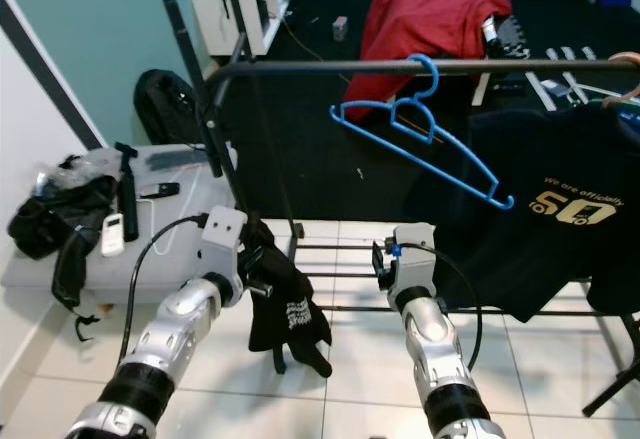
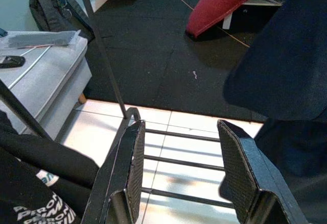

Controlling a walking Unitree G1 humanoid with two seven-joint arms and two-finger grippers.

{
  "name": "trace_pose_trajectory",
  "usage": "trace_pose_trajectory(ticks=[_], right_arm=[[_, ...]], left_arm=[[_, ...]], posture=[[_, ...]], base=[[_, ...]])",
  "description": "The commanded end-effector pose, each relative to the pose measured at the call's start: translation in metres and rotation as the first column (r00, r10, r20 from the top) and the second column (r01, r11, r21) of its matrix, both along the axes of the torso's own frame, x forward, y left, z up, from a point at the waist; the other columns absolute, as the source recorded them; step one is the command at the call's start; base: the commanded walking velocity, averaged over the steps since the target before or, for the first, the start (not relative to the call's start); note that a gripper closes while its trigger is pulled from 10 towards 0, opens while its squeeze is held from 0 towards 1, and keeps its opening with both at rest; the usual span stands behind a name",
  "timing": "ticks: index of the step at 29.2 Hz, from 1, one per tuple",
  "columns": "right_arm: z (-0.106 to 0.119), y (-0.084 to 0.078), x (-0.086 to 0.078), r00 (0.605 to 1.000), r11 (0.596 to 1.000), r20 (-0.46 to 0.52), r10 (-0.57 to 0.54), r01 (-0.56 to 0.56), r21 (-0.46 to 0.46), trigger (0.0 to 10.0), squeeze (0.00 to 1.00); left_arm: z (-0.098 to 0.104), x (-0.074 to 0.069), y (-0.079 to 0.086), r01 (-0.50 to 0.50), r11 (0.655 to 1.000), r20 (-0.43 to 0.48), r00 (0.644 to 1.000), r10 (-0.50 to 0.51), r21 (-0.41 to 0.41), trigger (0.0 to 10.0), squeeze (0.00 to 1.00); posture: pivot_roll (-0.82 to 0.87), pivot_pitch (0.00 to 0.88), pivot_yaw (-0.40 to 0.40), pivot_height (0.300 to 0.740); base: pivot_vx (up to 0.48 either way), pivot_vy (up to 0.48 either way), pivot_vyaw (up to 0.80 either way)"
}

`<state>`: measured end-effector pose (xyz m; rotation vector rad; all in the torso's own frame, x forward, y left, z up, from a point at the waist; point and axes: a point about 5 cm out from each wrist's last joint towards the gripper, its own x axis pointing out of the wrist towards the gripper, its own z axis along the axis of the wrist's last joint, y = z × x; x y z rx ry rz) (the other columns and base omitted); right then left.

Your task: Hang hanger

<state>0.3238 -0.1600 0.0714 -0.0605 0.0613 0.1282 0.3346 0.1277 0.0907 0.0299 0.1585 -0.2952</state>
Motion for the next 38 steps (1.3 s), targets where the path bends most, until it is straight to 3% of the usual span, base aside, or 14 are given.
trace_pose_trajectory(ticks=[1, 20, 25, 32, 35, 38], right_arm=[[-0.005, 0.003, -0.002, 1.000, 1.000, -0.020, 0.007, -0.007, 0.005, 10.0, 0.00], [-0.004, 0.000, -0.003, 1.000, 1.000, -0.018, 0.007, -0.007, 0.000, 10.0, 0.00], [-0.003, 0.002, -0.002, 1.000, 1.000, -0.015, 0.013, -0.013, -0.004, 10.0, 0.00], [-0.001, 0.003, 0.000, 1.000, 1.000, -0.008, 0.017, -0.017, -0.005, 10.0, 0.00], [0.000, 0.003, 0.000, 1.000, 1.000, -0.002, 0.018, -0.018, -0.007, 10.0, 0.00], [0.013, 0.003, 0.001, 0.996, 0.999, 0.084, 0.028, -0.025, -0.043, 10.0, 0.00]], left_arm=[[0.000, -0.001, 0.007, -0.017, 1.000, 0.008, 1.000, 0.017, 0.014, 10.0, 0.00], [0.000, -0.002, -0.001, 0.009, 1.000, 0.019, 1.000, -0.010, 0.026, 10.0, 0.00], [-0.004, -0.001, 0.001, -0.019, 1.000, -0.047, 0.999, 0.018, -0.024, 10.0, 0.00], [-0.005, 0.000, 0.000, -0.015, 1.000, -0.047, 0.999, 0.014, -0.014, 10.0, 0.00], [-0.004, 0.000, 0.000, -0.019, 1.000, -0.033, 0.999, 0.019, -0.008, 10.0, 0.00], [0.003, 0.000, -0.003, -0.009, 1.000, 0.028, 1.000, 0.010, -0.020, 10.0, 0.00]], posture=[[-0.08, 0.112, 0.037, 0.740], [-0.09, 0.111, 0.036, 0.740], [-0.09, 0.102, 0.034, 0.740], [-0.10, 0.095, 0.035, 0.740], [-0.10, 0.095, 0.035, 0.740], [-0.10, 0.093, 0.033, 0.740]], base=[[0.000, 0.000, 0.00], [0.000, -0.429, 0.00], [0.000, 0.192, 0.00], [0.000, 0.451, 0.00], [0.000, 0.000, 0.00], [0.000, 0.000, 0.00]])
